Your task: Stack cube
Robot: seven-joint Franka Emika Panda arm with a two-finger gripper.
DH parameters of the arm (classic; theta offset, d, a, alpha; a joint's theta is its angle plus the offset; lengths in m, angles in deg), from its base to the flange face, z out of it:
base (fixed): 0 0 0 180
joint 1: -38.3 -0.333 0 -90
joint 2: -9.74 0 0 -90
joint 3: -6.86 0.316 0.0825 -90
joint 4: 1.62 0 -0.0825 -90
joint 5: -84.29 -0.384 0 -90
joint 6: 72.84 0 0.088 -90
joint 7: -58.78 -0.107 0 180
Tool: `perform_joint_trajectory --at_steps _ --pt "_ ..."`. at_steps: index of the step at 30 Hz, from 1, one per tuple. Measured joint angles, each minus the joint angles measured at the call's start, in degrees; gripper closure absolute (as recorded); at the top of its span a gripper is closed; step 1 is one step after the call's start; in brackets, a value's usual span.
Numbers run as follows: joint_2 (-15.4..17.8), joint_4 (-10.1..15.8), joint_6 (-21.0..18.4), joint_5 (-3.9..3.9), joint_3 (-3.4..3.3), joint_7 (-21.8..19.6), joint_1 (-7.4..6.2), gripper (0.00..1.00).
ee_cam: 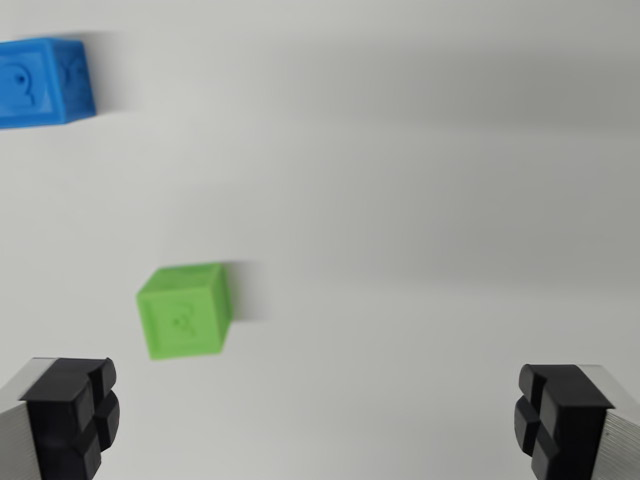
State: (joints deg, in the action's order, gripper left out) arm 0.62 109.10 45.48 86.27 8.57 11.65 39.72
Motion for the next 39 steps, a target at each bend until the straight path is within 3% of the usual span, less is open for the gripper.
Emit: perform_joint_trajectory --at_steps 21,39 --pt "-2.82 0.11 3.07 0.00 0.62 -1.18 -2.00 0.00" --pt "-7.51 -0.62 7.13 0.00 1.32 -2.99 -5.04 0.00"
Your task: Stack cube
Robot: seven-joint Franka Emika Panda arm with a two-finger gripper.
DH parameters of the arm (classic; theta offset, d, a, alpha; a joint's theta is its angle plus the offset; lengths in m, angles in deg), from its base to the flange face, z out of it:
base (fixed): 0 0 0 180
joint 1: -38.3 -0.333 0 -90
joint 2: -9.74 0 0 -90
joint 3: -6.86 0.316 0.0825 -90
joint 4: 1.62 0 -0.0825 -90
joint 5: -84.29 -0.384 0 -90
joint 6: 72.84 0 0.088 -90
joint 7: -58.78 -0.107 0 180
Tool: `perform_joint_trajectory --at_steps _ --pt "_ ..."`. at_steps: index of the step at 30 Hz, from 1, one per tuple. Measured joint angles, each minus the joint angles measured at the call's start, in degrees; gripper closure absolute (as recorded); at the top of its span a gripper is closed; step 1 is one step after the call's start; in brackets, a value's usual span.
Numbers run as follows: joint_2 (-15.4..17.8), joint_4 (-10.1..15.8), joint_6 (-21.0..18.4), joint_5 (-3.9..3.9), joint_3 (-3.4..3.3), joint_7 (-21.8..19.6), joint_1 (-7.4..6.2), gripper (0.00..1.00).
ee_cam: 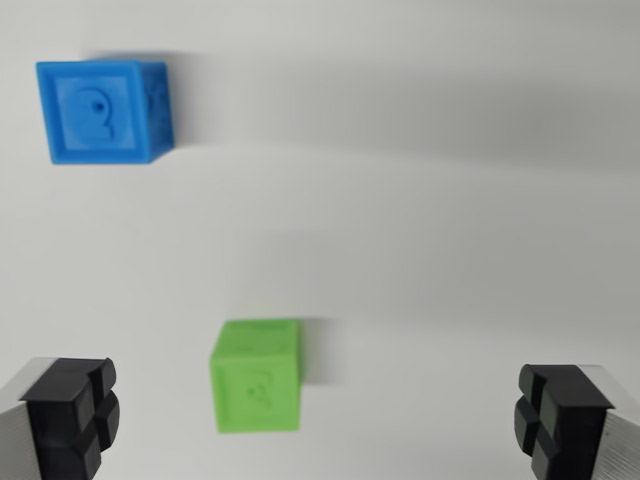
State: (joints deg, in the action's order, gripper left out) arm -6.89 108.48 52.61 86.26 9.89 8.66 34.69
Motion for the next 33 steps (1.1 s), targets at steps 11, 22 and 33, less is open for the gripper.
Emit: perform_joint_trajectory --at_steps 11,22,33 --pt "-4.05 -1.57 2.71 0.00 0.23 -1.23 -2.49 0.00" --pt "-8.69 -3.99 5.14 0.01 0.28 -2.33 -5.15 0.00" --pt "-14.07 -7.55 7.25 0.09 0.29 -3.36 -7.97 0.00"
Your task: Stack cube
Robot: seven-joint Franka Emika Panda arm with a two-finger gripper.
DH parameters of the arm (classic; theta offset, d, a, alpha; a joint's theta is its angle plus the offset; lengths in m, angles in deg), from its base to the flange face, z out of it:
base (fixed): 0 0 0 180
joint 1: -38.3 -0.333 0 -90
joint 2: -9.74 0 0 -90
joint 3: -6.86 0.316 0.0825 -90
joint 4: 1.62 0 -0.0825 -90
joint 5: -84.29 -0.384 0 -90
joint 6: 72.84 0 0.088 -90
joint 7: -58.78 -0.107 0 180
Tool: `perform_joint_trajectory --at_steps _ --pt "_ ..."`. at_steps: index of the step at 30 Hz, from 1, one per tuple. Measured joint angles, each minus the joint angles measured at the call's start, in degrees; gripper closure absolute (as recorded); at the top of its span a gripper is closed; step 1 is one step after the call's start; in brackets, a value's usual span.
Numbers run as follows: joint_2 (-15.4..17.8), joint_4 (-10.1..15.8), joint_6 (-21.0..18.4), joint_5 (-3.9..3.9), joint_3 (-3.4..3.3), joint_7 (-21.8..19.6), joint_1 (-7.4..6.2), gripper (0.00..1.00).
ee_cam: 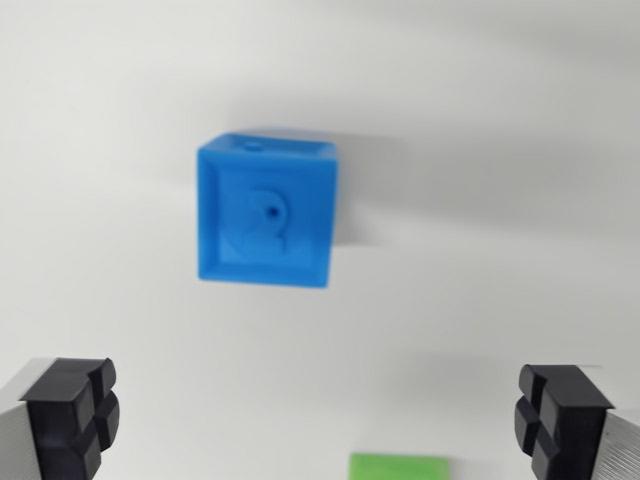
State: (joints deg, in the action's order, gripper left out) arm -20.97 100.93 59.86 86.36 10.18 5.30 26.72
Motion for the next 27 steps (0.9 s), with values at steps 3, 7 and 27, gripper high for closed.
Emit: perform_joint_trajectory --at_steps 3,7,27 --pt "-1.70 -1.25 0.51 0.03 0.00 -0.26 -0.80 0.00" --pt "-3.52 -2.64 1.03 0.04 -0.01 -0.50 -1.68 0.00" --pt "-12.08 -3.91 8.27 0.04 -0.89 -0.56 -2.46 0.00"
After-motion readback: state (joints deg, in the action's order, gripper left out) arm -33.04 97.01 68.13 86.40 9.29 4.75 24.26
